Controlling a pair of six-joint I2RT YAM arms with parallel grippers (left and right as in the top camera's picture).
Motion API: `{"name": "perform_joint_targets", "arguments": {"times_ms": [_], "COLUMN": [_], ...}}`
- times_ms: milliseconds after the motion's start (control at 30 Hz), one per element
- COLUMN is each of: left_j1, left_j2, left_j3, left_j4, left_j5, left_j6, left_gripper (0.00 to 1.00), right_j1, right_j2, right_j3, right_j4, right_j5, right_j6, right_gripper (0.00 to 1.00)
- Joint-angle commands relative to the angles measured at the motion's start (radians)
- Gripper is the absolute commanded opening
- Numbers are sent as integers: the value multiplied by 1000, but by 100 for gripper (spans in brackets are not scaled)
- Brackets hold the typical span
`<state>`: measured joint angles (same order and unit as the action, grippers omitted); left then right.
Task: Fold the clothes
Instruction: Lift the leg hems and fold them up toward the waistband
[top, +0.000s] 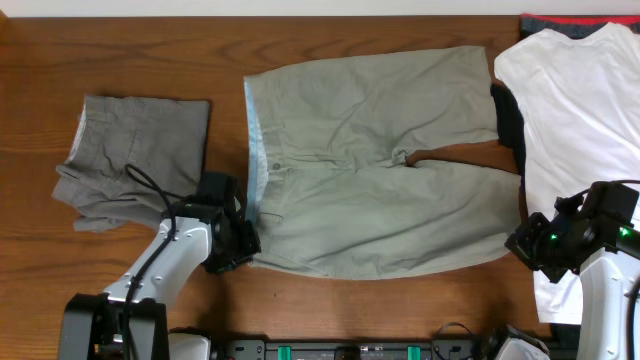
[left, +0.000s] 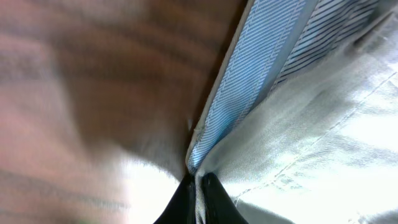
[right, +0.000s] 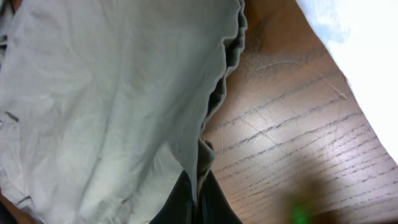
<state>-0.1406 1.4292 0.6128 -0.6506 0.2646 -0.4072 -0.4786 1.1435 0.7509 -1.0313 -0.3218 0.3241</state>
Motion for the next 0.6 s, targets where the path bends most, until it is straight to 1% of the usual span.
{"name": "perform_joint_targets", "arguments": {"times_ms": [0, 167, 300, 433, 567], "left_j1": [0, 9, 11, 11, 11], "left_j2": [0, -89, -207, -332, -433], "left_j3": [0, 94, 173, 248, 321], "left_j4": [-40, -187, -356, -509, -550], "left_j5": [8, 8, 6, -89, -101], "left_j6": [14, 13, 10, -40, -48], "left_gripper": [6, 6, 6, 6, 6], "right_j1": [15, 15, 15, 15, 15], "right_j2": [-5, -5, -5, -5, -5], "right_j3": [30, 120, 234, 320, 363], "right_j4": [0, -67, -182, -266, -244], "right_j5": [0, 4, 49, 71, 62], "right_j6": [-19, -93, -116, -131, -106], "right_gripper": [1, 1, 1, 1, 1]}}
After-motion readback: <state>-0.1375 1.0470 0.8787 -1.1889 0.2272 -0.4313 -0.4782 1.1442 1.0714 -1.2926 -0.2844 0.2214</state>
